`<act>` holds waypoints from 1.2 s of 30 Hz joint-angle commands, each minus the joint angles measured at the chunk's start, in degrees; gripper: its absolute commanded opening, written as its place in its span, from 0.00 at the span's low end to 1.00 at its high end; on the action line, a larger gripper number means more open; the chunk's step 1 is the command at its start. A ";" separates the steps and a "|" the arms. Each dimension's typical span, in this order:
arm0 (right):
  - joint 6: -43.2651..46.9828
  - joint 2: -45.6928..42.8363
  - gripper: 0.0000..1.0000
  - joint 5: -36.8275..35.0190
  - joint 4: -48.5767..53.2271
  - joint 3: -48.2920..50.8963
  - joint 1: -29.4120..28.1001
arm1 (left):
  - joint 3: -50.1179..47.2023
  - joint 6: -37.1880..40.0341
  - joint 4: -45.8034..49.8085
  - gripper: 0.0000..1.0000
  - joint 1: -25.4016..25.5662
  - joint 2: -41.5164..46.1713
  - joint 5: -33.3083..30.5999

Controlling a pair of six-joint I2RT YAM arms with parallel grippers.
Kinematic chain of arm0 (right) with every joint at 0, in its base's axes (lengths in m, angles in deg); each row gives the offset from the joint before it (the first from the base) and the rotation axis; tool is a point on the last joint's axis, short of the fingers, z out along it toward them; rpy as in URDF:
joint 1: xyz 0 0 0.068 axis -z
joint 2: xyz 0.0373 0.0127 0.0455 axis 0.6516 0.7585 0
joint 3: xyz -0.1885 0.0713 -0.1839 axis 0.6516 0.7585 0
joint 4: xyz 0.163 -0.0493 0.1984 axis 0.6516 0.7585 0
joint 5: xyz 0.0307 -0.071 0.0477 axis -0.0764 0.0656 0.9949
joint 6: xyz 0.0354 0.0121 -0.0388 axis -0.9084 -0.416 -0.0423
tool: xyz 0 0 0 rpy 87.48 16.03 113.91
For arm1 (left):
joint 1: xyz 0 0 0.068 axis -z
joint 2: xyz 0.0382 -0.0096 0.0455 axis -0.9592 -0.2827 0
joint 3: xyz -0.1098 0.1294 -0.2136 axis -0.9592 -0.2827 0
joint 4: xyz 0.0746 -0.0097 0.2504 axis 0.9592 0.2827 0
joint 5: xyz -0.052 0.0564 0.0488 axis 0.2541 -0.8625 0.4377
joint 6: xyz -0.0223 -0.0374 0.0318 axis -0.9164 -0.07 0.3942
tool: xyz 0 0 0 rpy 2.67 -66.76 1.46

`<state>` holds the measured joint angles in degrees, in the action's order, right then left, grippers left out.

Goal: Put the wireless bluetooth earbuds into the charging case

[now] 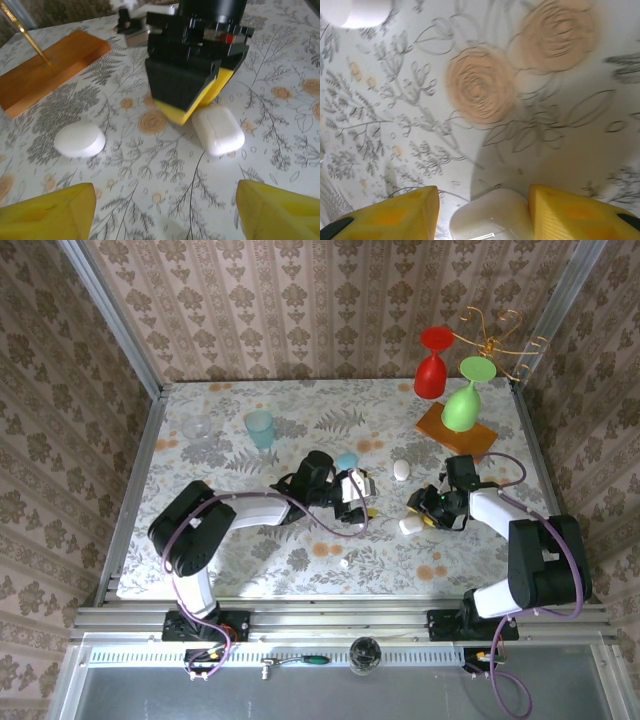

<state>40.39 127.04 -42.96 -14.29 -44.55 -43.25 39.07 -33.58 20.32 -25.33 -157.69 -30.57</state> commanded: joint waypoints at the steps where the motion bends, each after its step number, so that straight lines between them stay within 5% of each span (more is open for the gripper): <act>1: -0.22 0.44 0.51 3.71 -0.77 -1.38 -0.34 | 3.36 -0.63 1.99 0.74 1.51 -2.72 3.04; 5: -0.33 -1.23 0.52 3.72 0.06 -0.95 -0.27 | 6.01 -3.74 2.41 0.73 3.74 -5.31 1.89; 12: -2.73 -9.02 0.68 -3.08 0.56 3.14 4.61 | 9.97 -19.02 4.50 0.68 7.69 -8.11 -12.67; 18: -3.02 -17.80 0.72 -8.15 1.37 5.80 10.20 | 13.81 -25.19 10.18 0.67 12.92 -10.60 -22.85; 36: 2.24 -21.45 0.73 -3.77 2.04 7.67 16.59 | 22.69 -28.40 18.45 0.66 18.19 -19.61 -31.89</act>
<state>41.14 105.40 -48.25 -13.66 -37.67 -27.43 60.25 -61.17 35.66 -8.17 -176.49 -60.44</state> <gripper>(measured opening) 0.724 0.668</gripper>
